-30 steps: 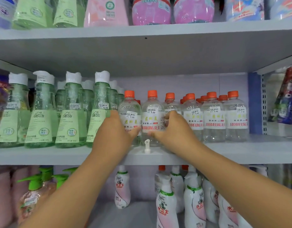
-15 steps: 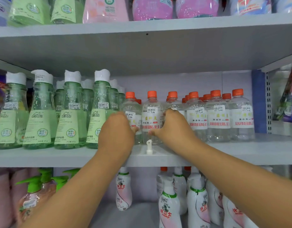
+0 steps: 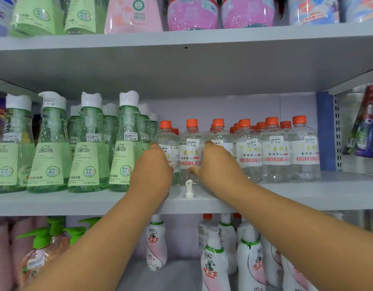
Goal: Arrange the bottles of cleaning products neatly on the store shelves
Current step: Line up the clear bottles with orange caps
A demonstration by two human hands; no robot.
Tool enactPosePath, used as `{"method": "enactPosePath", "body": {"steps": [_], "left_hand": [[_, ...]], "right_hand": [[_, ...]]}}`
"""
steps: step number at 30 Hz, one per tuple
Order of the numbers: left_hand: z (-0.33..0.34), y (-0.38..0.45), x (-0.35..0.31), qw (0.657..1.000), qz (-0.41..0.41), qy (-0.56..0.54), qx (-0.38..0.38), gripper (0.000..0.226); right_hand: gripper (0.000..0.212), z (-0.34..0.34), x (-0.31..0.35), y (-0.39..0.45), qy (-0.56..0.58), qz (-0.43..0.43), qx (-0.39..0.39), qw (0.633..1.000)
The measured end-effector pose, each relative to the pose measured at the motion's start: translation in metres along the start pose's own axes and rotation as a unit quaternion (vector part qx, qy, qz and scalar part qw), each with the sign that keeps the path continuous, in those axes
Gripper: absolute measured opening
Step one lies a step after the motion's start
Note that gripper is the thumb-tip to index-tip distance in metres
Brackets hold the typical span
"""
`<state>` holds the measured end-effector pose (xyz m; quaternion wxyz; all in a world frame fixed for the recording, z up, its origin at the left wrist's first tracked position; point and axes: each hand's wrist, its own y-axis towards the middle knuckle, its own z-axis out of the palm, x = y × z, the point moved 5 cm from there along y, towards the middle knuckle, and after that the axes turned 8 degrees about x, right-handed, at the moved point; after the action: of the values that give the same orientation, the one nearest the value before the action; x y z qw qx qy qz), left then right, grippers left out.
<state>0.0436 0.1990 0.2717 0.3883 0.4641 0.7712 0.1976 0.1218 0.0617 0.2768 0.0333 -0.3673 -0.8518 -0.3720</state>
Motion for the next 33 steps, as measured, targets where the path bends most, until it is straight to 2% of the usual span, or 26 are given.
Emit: {"method": "enactPosePath", "body": {"steps": [4, 8, 10, 12, 15, 18, 20, 22, 24, 28, 30, 33], "left_hand": [[-0.01, -0.011, -0.005, 1.0, 0.017, -0.008, -0.006, 0.029], [-0.056, -0.038, 0.026, 0.989, 0.032, -0.053, -0.135, 0.037], [-0.063, -0.041, 0.054, 0.989, 0.005, -0.066, -0.131, 0.062], [-0.055, -0.034, 0.074, 0.996, -0.04, -0.052, -0.063, 0.081], [-0.048, -0.025, 0.079, 0.997, -0.06, -0.046, -0.016, 0.089], [-0.05, -0.018, 0.081, 0.996, -0.077, -0.039, 0.003, 0.092], [-0.05, -0.016, 0.083, 0.995, -0.089, -0.031, 0.012, 0.092], [-0.049, -0.017, 0.082, 0.995, -0.093, -0.025, 0.012, 0.09], [-0.048, -0.018, 0.079, 0.995, -0.1, -0.02, 0.014, 0.088], [-0.048, -0.02, 0.066, 0.994, -0.106, 0.019, 0.002, 0.086], [-0.05, -0.027, 0.053, 0.996, -0.069, 0.032, -0.042, 0.084], [-0.057, -0.035, 0.021, 0.989, 0.07, 0.009, -0.132, 0.067]], "right_hand": [[0.043, -0.005, 0.001, -0.004, -0.007, 0.0, 0.02, 1.0], [0.055, -0.03, -0.02, -0.02, 0.06, 0.004, 0.045, 0.997], [0.05, -0.059, -0.047, -0.03, 0.085, -0.007, -0.015, 0.996], [0.045, -0.094, -0.084, -0.036, 0.07, -0.001, -0.115, 0.991], [0.062, -0.13, -0.142, -0.041, 0.055, 0.099, -0.195, 0.974], [0.091, -0.131, -0.183, -0.041, 0.077, 0.206, -0.125, 0.967], [0.097, -0.127, -0.194, -0.042, 0.121, 0.239, -0.059, 0.962], [0.091, -0.124, -0.2, -0.042, 0.135, 0.248, 0.002, 0.959], [0.084, -0.121, -0.205, -0.043, 0.091, 0.26, 0.043, 0.96], [0.059, -0.121, -0.209, -0.04, 0.067, 0.256, 0.055, 0.963], [0.058, -0.125, -0.209, -0.038, 0.051, 0.246, 0.062, 0.966], [0.061, -0.124, -0.22, -0.039, 0.067, 0.237, 0.071, 0.967]]}}
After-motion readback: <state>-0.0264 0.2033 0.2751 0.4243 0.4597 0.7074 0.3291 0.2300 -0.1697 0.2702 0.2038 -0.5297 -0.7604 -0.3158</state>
